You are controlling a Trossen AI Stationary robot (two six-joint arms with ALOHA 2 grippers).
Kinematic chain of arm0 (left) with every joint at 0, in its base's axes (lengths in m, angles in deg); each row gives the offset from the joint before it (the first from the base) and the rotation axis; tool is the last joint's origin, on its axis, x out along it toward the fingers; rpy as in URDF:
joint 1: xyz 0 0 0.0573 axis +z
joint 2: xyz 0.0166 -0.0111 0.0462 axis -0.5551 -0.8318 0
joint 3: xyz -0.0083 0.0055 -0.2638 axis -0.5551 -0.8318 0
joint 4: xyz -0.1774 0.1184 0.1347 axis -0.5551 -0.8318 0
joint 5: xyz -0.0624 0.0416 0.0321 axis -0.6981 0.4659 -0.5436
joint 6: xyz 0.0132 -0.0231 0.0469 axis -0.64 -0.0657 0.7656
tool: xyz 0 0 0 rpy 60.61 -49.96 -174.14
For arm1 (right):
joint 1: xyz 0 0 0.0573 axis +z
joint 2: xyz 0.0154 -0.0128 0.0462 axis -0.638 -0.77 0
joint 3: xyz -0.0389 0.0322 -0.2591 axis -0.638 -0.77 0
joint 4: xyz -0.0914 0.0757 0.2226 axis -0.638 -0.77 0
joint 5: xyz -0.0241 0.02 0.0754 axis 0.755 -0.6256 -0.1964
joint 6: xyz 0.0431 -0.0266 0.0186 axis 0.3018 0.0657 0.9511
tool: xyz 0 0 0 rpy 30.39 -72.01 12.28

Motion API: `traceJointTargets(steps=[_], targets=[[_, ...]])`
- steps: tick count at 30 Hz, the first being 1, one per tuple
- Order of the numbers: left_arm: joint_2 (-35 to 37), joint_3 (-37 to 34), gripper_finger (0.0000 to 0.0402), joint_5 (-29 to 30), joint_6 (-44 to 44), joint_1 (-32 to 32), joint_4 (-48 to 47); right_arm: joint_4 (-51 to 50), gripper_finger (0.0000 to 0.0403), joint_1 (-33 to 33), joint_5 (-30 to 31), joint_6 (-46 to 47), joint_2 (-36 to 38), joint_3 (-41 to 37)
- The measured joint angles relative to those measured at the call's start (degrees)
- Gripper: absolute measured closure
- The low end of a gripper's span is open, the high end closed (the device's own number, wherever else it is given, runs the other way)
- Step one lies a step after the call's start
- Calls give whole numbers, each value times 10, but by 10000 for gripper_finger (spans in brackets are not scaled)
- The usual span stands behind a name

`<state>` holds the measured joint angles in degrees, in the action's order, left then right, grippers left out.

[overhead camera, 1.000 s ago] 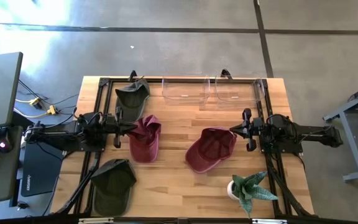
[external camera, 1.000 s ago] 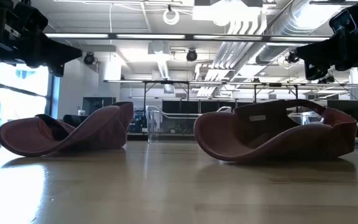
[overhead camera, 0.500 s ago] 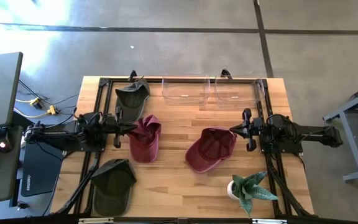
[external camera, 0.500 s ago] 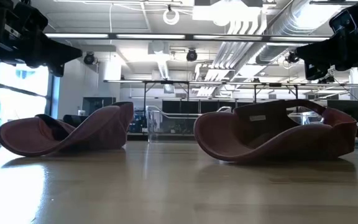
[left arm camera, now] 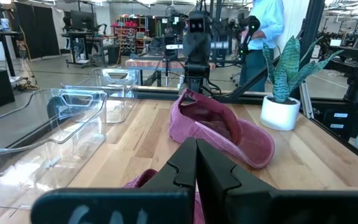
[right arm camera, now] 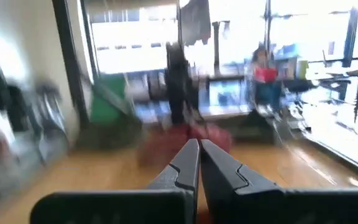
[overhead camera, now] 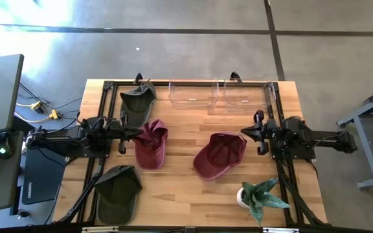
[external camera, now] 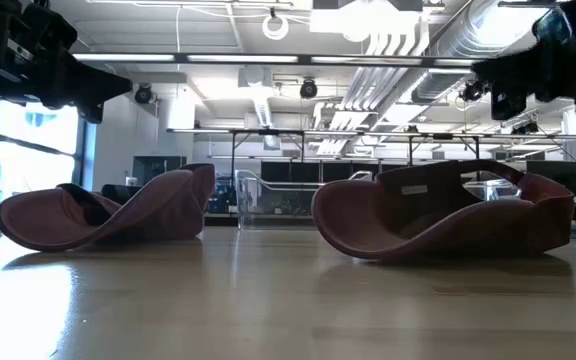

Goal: Pick & Place hat
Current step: Put the right red cap into the left transparent bin

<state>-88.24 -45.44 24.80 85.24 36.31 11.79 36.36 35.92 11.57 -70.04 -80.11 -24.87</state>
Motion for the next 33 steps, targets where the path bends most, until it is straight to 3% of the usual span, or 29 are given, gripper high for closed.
traceJointTargets(steps=[2, 7, 10, 13, 19, 27, 33], targets=[[0, 0, 401, 0, 0, 0, 0, 40, 391, 0, 5, 85, 0, 0], [0, 0, 401, 0, 0, 0, 0, 108, 391, 0, -8, 146, -9, 0], [0, 0, 401, 0, 0, 0, 0, 130, 391, 4, -8, 139, -32, 0], [0, 0, 401, 0, 0, 0, 0, 127, 391, 17, 32, 110, -71, 2], [0, 0, 401, 0, 0, 0, 0, 145, 391, 51, 55, 35, -190, 44], [0, 0, 401, 0, 0, 0, 0, 126, 390, 118, 51, -68, -390, 197], [0, 0, 401, 0, 0, 0, 0, -48, 345, 145, 62, -81, -551, 378]])
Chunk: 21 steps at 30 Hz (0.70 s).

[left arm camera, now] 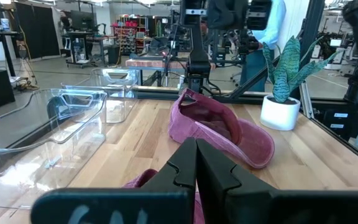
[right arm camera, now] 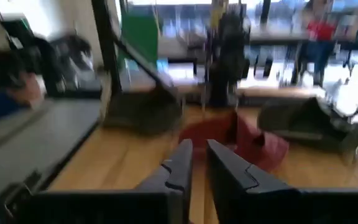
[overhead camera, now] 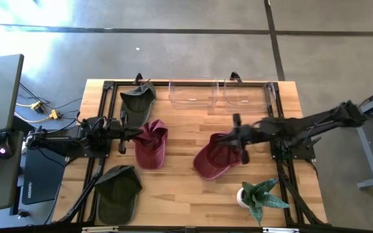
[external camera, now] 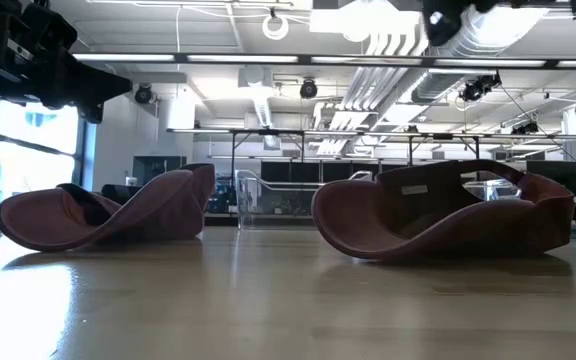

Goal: Pick & Place hat
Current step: Put the right red cap into the left transparent bin

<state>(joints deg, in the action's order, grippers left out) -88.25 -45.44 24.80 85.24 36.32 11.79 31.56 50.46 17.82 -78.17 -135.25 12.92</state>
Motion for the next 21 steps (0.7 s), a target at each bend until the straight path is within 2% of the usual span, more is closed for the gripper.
traceJointTargets(steps=[8, 12, 16, 21], targets=[[0, 0, 401, 4, 0, 0, 0, -271, 217, 16, -13, 88, -214, 230], [0, 0, 401, 0, -13, 0, 0, -376, 165, 39, -28, 103, -315, 316], [0, 0, 401, 0, -31, 0, 0, -415, 141, 75, -53, 77, -400, 361], [0, 0, 401, 0, -32, 0, 0, -422, 143, 123, -53, 46, -477, 374]])
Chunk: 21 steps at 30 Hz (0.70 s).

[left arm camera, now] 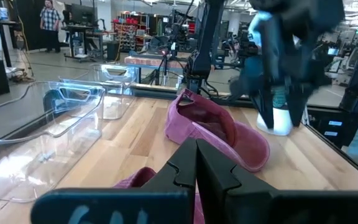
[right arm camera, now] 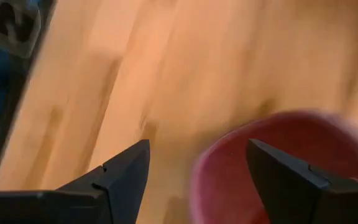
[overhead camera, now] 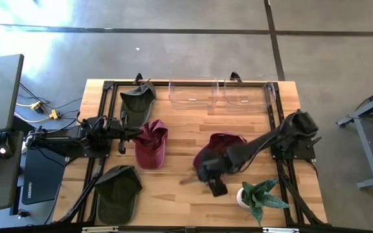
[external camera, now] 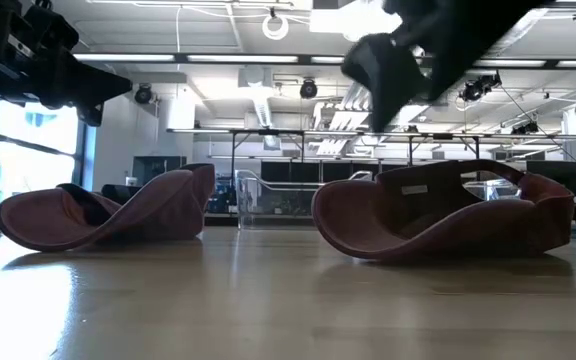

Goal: Pick & Place hat
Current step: Put the right red cap into the left transparent bin

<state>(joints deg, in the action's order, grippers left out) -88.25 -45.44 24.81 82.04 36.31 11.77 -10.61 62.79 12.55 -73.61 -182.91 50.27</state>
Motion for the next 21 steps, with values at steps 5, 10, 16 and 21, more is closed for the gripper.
traceJointTargets(steps=[5, 10, 16, 21], targets=[[0, 0, 401, 0, 0, 0, 0, -30, 154, 40, 71, -23, -48, 1], [0, 0, 401, 0, 0, 0, 0, -42, 175, 59, 175, -34, -72, 1], [0, 0, 401, 0, 0, 0, 0, -26, 234, 53, 198, -49, -75, -24], [0, 0, 401, 0, -1, 0, 0, -15, 310, 37, 184, -50, -76, -47]])
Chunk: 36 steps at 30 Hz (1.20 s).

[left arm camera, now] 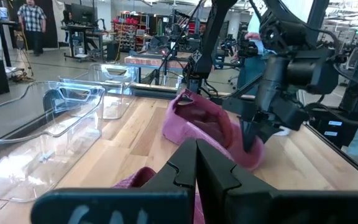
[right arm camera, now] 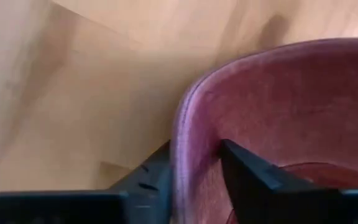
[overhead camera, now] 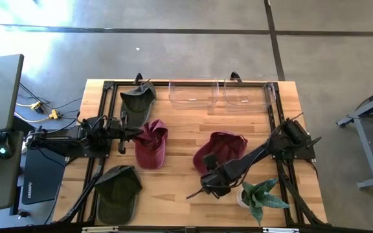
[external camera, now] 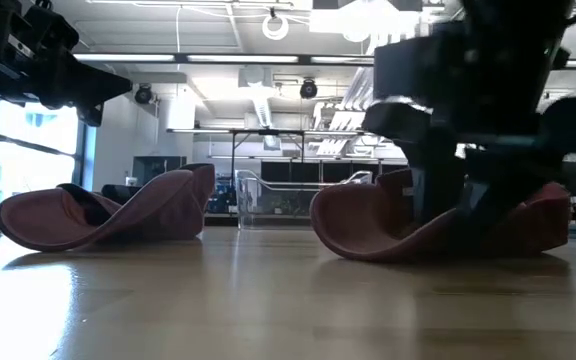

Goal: Pick & Place hat
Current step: Put the right red cap into the left transparent bin

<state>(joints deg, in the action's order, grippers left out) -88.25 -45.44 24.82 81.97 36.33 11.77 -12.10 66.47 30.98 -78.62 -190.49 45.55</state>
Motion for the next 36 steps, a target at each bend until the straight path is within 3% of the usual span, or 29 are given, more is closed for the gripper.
traceJointTargets(steps=[4, 8, 13, 17, 22, 25, 28, 32, 36], targets=[[0, 0, 401, 3, -23, 0, 0, 4, 385, -5, 29, 0, 14, 2], [0, 0, 401, 11, -33, 0, 2, 33, 380, -7, 44, 0, 66, 2], [-1, 0, 401, 8, -42, 0, 27, 127, 394, -6, 61, -27, 186, -21], [-1, 0, 401, -8, -41, -15, 49, 333, 387, -7, 48, -53, 291, -118], [-15, 0, 401, 10, -17, -71, 97, 713, 395, -36, -89, -2, 371, -317], [-35, 0, 401, 47, 2, -108, 131, 934, 391, -63, -132, 111, 362, -411], [-62, 0, 401, 93, 12, -138, 161, 1062, 396, -82, -134, 216, 317, -461], [-109, 2, 401, 137, 23, -163, 198, 1114, 391, -106, -138, 318, 245, -471], [-162, 12, 401, 152, 20, -170, 197, 1116, 384, -134, -158, 351, 191, -470]])
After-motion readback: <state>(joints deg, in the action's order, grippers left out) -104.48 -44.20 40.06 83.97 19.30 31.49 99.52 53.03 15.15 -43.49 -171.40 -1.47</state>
